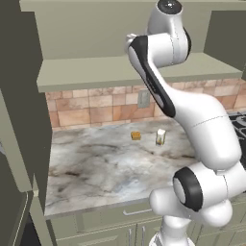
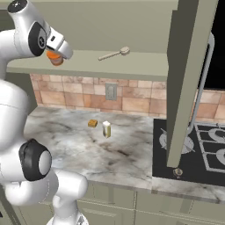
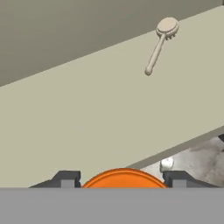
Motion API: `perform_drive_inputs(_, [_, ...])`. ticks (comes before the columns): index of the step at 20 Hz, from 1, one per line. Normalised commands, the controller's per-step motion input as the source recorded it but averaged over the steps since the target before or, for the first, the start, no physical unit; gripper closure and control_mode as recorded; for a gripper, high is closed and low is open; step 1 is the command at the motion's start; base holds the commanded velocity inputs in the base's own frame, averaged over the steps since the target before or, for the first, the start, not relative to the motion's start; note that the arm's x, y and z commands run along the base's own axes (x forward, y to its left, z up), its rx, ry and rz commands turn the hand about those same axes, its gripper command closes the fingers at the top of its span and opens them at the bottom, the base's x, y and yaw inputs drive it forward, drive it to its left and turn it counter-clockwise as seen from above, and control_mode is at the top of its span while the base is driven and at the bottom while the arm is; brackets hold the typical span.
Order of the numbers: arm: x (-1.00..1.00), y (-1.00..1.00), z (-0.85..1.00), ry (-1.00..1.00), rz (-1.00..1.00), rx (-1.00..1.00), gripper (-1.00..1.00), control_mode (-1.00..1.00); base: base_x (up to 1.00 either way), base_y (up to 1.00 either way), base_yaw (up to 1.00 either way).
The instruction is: Pick the jam and jam from the counter and place them in the cabinets closest to them.
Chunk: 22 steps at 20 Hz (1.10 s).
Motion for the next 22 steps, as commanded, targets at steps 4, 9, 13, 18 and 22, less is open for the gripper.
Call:
perform_drive_inputs(4, [0.22, 0.0, 0.0, 0.0, 0.0, 0.0, 1.0, -1.0, 0.0, 0.0, 0.0])
perform_drive_inputs(9, [0.21, 0.0, 0.0, 0.0, 0.0, 0.0, 1.0, -1.0, 0.0, 0.0, 0.0])
perform_drive_inputs(13, [0.21, 0.0, 0.0, 0.0, 0.0, 0.0, 1.0, -1.0, 0.0, 0.0, 0.0])
perform_drive_inputs(18, [0.22, 0.0, 0.0, 0.0, 0.0, 0.0, 1.0, -1.0, 0.0, 0.0, 0.0])
perform_drive_inputs(22, [0.21, 0.0, 0.0, 0.0, 0.0, 0.0, 1.0, -1.0, 0.0, 0.0, 0.0])
